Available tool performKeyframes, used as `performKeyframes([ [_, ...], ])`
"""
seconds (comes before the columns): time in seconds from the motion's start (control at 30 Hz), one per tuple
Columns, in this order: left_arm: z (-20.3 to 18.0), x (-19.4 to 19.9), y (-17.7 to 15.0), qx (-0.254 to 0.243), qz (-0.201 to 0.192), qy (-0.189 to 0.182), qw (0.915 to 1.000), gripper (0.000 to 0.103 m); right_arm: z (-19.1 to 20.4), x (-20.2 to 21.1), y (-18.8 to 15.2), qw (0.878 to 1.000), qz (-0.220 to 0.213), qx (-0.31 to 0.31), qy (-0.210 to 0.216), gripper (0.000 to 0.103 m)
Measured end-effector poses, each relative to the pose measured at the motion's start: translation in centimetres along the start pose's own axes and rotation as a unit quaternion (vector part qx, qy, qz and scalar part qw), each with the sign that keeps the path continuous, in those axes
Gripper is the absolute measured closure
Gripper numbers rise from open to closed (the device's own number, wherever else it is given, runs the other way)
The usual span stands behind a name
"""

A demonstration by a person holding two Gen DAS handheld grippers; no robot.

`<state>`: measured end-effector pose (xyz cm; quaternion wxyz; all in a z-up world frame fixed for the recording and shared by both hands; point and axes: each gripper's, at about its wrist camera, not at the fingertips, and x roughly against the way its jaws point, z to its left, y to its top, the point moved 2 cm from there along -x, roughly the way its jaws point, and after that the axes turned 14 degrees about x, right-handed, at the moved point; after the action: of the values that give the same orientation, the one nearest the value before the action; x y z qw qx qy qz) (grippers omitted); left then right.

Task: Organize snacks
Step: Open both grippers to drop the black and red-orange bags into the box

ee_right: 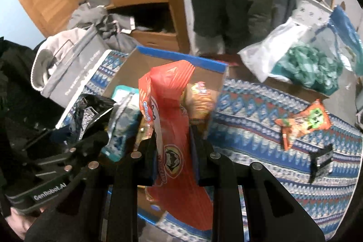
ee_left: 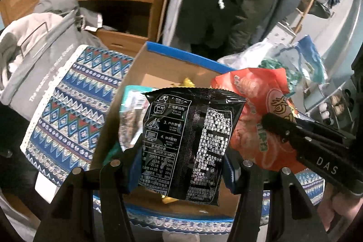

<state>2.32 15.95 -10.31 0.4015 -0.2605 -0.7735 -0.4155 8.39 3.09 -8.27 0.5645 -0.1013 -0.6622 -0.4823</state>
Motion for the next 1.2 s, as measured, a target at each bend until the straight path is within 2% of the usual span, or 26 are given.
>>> performKeyframes([
  [0.1, 0.8, -0.2, 0.2, 0.004, -0.003, 0.013, 0.9999, 0.043, 1.1, -1.3, 0.4, 1.000, 0.009, 0.002, 0.012, 0.081],
  [0.27, 1.9, -0.6, 0.3, 0.012, 0.004, 0.014, 0.9998, 0.043, 2.5, -2.7, 0.8, 0.999, 0.019, 0.003, 0.029, 0.081],
  [0.4, 2.4, -1.0, 0.3, 0.017, 0.007, 0.020, 0.9996, 0.043, 3.0, -3.6, 0.9, 0.999, 0.027, 0.008, 0.026, 0.081],
  [0.47, 2.5, -1.0, 0.4, 0.021, 0.010, 0.024, 0.9995, 0.043, 3.1, -3.9, 0.9, 0.999, 0.030, 0.008, 0.027, 0.076],
  [0.53, 2.6, -1.0, 0.4, 0.025, 0.011, 0.030, 0.9992, 0.036, 2.9, -4.0, 0.9, 0.999, 0.029, 0.007, 0.026, 0.075],
  [0.57, 2.6, -1.0, 0.4, 0.025, 0.009, 0.033, 0.9991, 0.032, 2.8, -3.9, 0.9, 0.999, 0.027, 0.004, 0.024, 0.072],
  [0.63, 2.4, -0.7, 0.5, 0.021, 0.000, 0.037, 0.9991, 0.032, 2.3, -3.7, 1.0, 1.000, 0.021, 0.001, 0.015, 0.060],
  [0.73, 2.3, -0.4, 0.6, 0.021, -0.002, 0.037, 0.9991, 0.026, 1.6, -3.1, 1.0, 1.000, 0.013, -0.006, 0.006, 0.056],
  [0.77, 2.1, -0.3, 0.6, 0.021, -0.004, 0.035, 0.9992, 0.026, 1.2, -2.7, 1.0, 1.000, 0.010, -0.009, 0.003, 0.055],
  [0.83, 1.7, 0.0, 0.7, 0.019, -0.007, 0.033, 0.9992, 0.026, 0.9, -2.3, 1.0, 1.000, 0.007, -0.010, -0.003, 0.046],
  [0.93, 0.7, 0.3, 0.7, 0.011, -0.010, 0.027, 0.9995, 0.026, 0.3, -1.1, 0.7, 1.000, -0.002, -0.010, -0.023, 0.040],
  [1.2, -2.1, 1.1, -0.1, -0.017, -0.015, 0.010, 0.9997, 0.026, -1.6, 1.2, -0.1, 0.998, -0.012, -0.008, -0.067, 0.034],
])
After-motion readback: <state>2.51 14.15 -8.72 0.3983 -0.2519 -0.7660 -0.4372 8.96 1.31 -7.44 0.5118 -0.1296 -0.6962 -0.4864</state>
